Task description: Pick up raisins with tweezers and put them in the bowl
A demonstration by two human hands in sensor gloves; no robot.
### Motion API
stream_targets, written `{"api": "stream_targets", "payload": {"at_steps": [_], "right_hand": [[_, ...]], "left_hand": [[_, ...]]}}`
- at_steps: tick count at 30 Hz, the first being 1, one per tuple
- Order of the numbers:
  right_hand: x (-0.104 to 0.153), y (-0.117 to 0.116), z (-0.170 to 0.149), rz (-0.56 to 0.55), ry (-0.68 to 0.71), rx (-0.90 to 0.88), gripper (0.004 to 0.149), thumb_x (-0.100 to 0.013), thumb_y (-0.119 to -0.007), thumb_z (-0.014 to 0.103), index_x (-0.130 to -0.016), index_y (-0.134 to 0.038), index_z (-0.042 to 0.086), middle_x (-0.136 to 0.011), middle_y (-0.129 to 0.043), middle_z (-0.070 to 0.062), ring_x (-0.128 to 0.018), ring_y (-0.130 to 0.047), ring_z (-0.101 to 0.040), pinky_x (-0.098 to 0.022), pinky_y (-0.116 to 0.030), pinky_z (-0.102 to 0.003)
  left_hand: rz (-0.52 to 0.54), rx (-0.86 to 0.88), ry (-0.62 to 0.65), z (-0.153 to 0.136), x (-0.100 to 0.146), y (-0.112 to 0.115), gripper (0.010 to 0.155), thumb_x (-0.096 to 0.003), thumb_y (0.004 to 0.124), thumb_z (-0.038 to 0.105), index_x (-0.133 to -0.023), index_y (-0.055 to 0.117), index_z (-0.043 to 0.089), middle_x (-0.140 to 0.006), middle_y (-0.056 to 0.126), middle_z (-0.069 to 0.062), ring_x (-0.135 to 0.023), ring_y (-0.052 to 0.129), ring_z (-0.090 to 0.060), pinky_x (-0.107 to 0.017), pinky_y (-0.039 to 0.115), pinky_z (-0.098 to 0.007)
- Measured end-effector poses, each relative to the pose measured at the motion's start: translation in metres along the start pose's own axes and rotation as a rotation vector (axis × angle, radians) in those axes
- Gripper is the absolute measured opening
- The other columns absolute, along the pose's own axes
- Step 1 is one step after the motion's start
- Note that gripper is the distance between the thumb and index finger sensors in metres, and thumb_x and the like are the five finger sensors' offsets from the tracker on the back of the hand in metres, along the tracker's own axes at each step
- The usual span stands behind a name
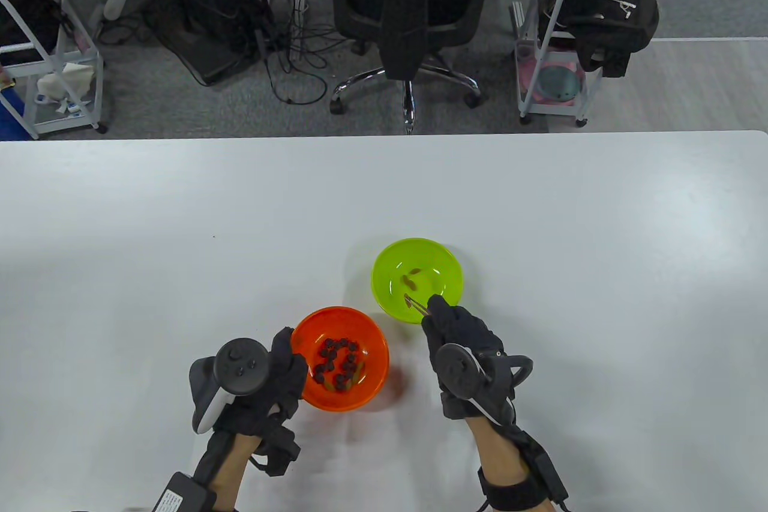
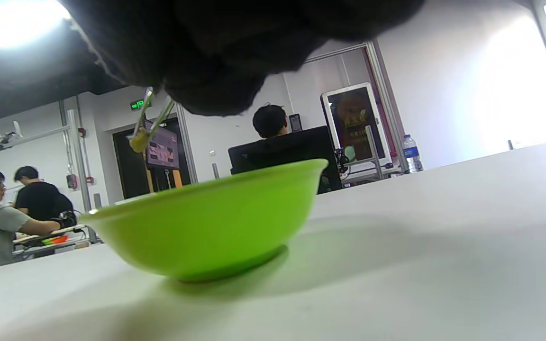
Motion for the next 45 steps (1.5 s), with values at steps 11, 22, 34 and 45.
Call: {"api": "stream_targets", "payload": {"at_steps": [11,22,34,45], "right_hand": [[0.005,0.001,0.005,-0.010,0.009,0.060,0.045,-0.054,-0.074,0.048,-0.093,-0.084,0.028,-0.070,-0.095,0.008,-0.039,-0.090,-0.002,-0.031,-0.083,-0.021],[0.020,0.008,0.037,-0.017,0.125,0.037,0.045,-0.054,-0.074,0.047,-0.094,-0.083,0.028,-0.071,-0.094,0.008,-0.040,-0.090,-0.002,-0.031,-0.083,-0.021],[0.036,0.017,0.072,-0.021,0.260,0.010,0.045,-0.054,-0.075,0.047,-0.093,-0.084,0.028,-0.070,-0.095,0.008,-0.040,-0.091,-0.002,-0.031,-0.083,-0.022],[0.053,0.010,0.106,0.121,0.429,0.027,0.043,-0.053,-0.077,0.047,-0.091,-0.087,0.029,-0.069,-0.096,0.007,-0.039,-0.091,-0.003,-0.030,-0.083,-0.022]], "left_hand": [[0.008,0.010,-0.003,-0.001,0.001,-0.002,0.059,-0.0600,0.064,0.036,-0.106,0.057,0.001,-0.051,0.103,-0.004,-0.019,0.104,-0.014,-0.015,0.092,-0.026],[0.010,0.012,-0.001,-0.001,0.001,-0.003,0.059,-0.0599,0.064,0.036,-0.107,0.056,0.001,-0.051,0.103,-0.004,-0.019,0.104,-0.014,-0.015,0.092,-0.026],[0.012,0.009,0.002,-0.001,0.002,-0.002,0.059,-0.0600,0.064,0.036,-0.107,0.056,0.001,-0.051,0.103,-0.004,-0.019,0.104,-0.014,-0.015,0.092,-0.026],[0.013,0.006,0.003,-0.001,0.002,-0.002,0.059,-0.0599,0.064,0.036,-0.106,0.057,0.001,-0.051,0.103,-0.004,-0.019,0.104,-0.014,-0.015,0.092,-0.026]]}}
Point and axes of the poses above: the tracker on the back of each hand, its own z axis roughly to the thumb side, its own x axis roughly from the fingertips to the wrist, y = z × x, the point moved 4 cm from there along -x, roughly from the wrist to the fingertips
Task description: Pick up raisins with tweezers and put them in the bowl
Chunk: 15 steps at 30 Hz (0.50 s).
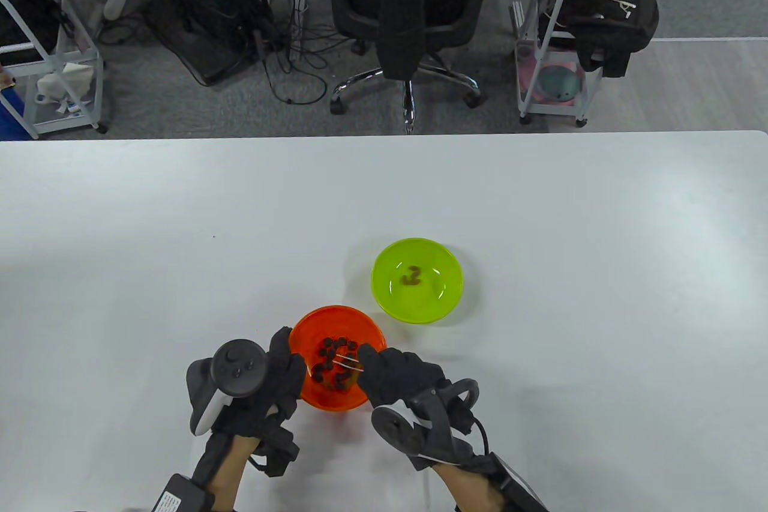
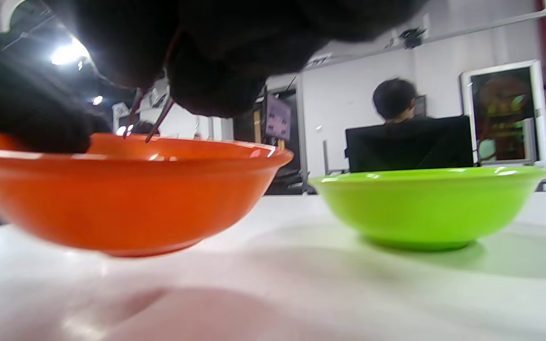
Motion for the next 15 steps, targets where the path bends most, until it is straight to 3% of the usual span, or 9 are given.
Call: {"api": "stream_targets", "payload": {"at_steps": [7,15], "right_hand": [[-0.001,-0.005,0.017,0.107,0.081,0.064,0.042,-0.052,-0.079,0.047,-0.090,-0.089,0.029,-0.067,-0.097,0.007,-0.037,-0.091,-0.003,-0.029,-0.083,-0.023],[-0.002,-0.008,0.026,0.126,0.107,0.093,0.043,-0.052,-0.079,0.048,-0.089,-0.089,0.029,-0.067,-0.097,0.007,-0.037,-0.091,-0.003,-0.029,-0.083,-0.023]], "left_hand": [[0.002,-0.003,0.002,0.000,0.000,0.000,0.059,-0.0600,0.064,0.036,-0.107,0.056,0.001,-0.051,0.103,-0.004,-0.019,0.104,-0.014,-0.015,0.092,-0.026],[0.005,-0.011,0.004,0.001,0.000,0.000,0.059,-0.0600,0.064,0.036,-0.107,0.056,0.001,-0.051,0.103,-0.004,-0.019,0.104,-0.014,-0.016,0.092,-0.026]]}}
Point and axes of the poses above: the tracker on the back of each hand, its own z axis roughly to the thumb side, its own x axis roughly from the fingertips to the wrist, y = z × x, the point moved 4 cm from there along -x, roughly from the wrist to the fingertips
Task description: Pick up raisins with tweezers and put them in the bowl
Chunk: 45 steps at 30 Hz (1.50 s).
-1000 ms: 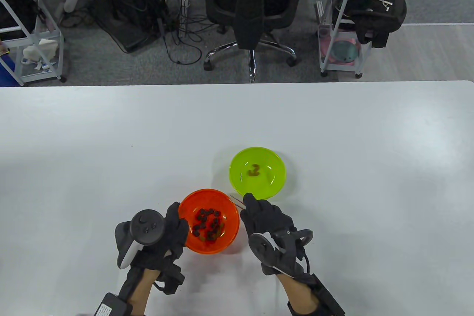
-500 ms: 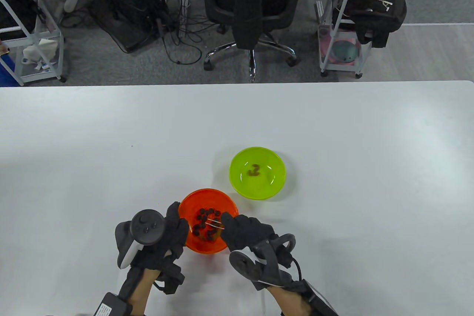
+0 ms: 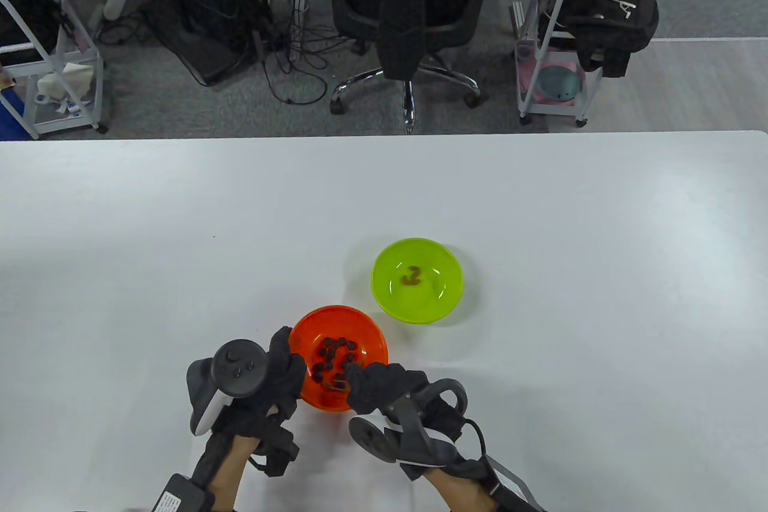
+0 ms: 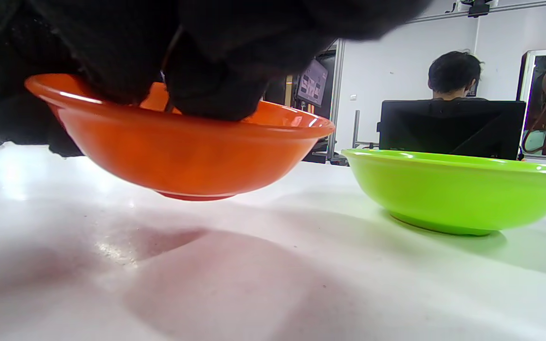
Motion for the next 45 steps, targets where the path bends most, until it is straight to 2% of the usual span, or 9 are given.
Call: {"api": "stream_targets", "payload": {"at_steps": [6,17,24,30,38,45], "right_hand": [[-0.002,-0.002,0.005,0.016,0.015,0.022,0.042,-0.052,-0.080,0.047,-0.088,-0.090,0.029,-0.066,-0.097,0.007,-0.037,-0.091,-0.003,-0.028,-0.083,-0.023],[0.002,0.008,-0.009,-0.069,-0.029,-0.040,0.040,-0.052,-0.081,0.044,-0.086,-0.091,0.028,-0.064,-0.098,0.007,-0.035,-0.091,-0.002,-0.028,-0.083,-0.022],[0.008,0.015,-0.046,-0.169,-0.153,-0.179,0.040,-0.051,-0.080,0.044,-0.086,-0.090,0.028,-0.064,-0.097,0.008,-0.035,-0.091,-0.002,-0.027,-0.083,-0.022],[0.014,0.012,-0.090,-0.229,-0.321,-0.282,0.040,-0.052,-0.080,0.044,-0.087,-0.090,0.028,-0.064,-0.097,0.008,-0.035,-0.091,-0.002,-0.027,-0.083,-0.022],[0.022,-0.007,-0.145,-0.207,-0.527,-0.334,0.040,-0.052,-0.080,0.044,-0.087,-0.090,0.028,-0.064,-0.097,0.007,-0.036,-0.091,-0.002,-0.028,-0.083,-0.022],[0.027,-0.017,-0.165,-0.198,-0.618,-0.304,0.040,-0.052,-0.080,0.044,-0.087,-0.090,0.028,-0.064,-0.097,0.007,-0.036,-0.090,-0.002,-0.028,-0.083,-0.021]], "left_hand": [[0.003,-0.011,0.006,0.001,0.000,0.001,0.059,-0.0599,0.064,0.036,-0.107,0.056,0.001,-0.051,0.103,-0.004,-0.018,0.104,-0.014,-0.015,0.092,-0.026],[0.002,-0.001,0.002,0.001,0.000,0.001,0.059,-0.0600,0.064,0.036,-0.107,0.056,0.001,-0.051,0.103,-0.004,-0.019,0.104,-0.014,-0.015,0.092,-0.026],[0.002,0.003,-0.004,0.000,0.000,0.000,0.059,-0.0600,0.064,0.036,-0.107,0.056,0.001,-0.051,0.103,-0.004,-0.019,0.104,-0.014,-0.015,0.092,-0.026],[0.003,0.007,-0.004,-0.001,0.000,-0.001,0.059,-0.0600,0.064,0.036,-0.107,0.056,0.001,-0.051,0.103,-0.004,-0.019,0.104,-0.014,-0.015,0.092,-0.026],[0.006,0.012,-0.003,-0.001,0.000,-0.003,0.059,-0.0600,0.064,0.036,-0.107,0.056,0.001,-0.051,0.103,-0.004,-0.019,0.104,-0.014,-0.015,0.092,-0.026],[0.003,0.012,-0.002,-0.001,0.000,-0.003,0.059,-0.0600,0.064,0.036,-0.107,0.056,0.001,-0.051,0.103,-0.004,-0.019,0.104,-0.014,-0.015,0.092,-0.026]]}}
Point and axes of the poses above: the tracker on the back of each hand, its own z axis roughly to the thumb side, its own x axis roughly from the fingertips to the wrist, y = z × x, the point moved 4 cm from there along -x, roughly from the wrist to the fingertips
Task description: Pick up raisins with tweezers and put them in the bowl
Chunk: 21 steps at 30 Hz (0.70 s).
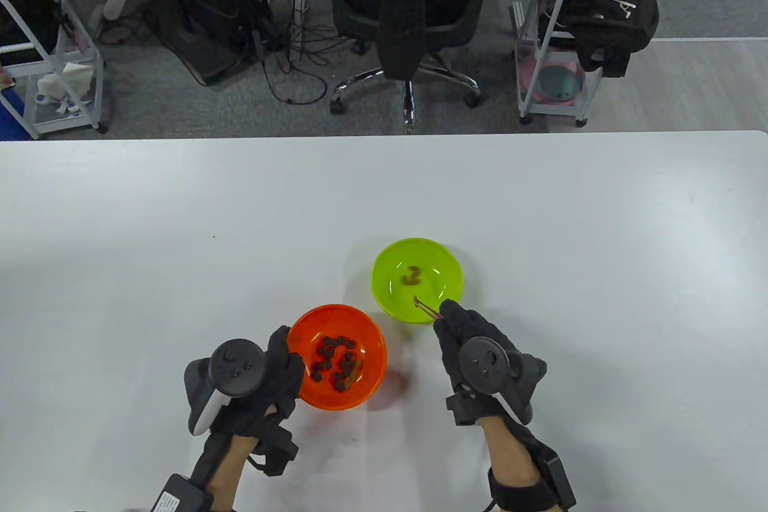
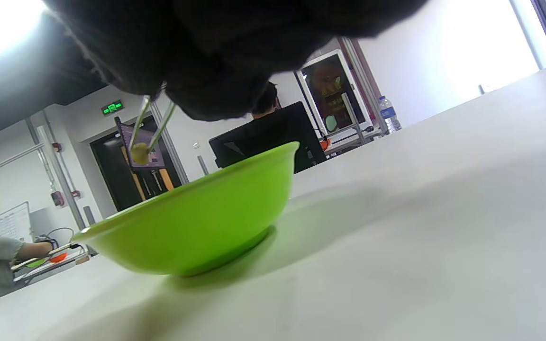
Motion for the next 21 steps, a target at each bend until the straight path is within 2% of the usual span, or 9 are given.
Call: {"api": "stream_targets", "payload": {"at_steps": [8,21], "right_hand": [[0.003,0.005,0.006,-0.019,0.020,0.044,0.043,-0.053,-0.078,0.047,-0.091,-0.087,0.029,-0.068,-0.095,0.008,-0.038,-0.090,-0.002,-0.029,-0.083,-0.022],[0.028,0.009,0.066,0.043,0.327,0.108,0.045,-0.049,-0.082,0.048,-0.091,-0.086,0.033,-0.071,-0.095,0.009,-0.041,-0.091,-0.002,-0.032,-0.083,-0.022]], "left_hand": [[0.000,-0.001,-0.001,0.000,0.000,0.000,0.059,-0.0599,0.064,0.036,-0.107,0.056,0.001,-0.051,0.103,-0.004,-0.019,0.104,-0.014,-0.015,0.092,-0.026],[0.001,0.001,-0.002,-0.001,0.000,-0.001,0.059,-0.0600,0.064,0.036,-0.107,0.056,0.001,-0.051,0.103,-0.004,-0.019,0.104,-0.014,-0.015,0.092,-0.026]]}}
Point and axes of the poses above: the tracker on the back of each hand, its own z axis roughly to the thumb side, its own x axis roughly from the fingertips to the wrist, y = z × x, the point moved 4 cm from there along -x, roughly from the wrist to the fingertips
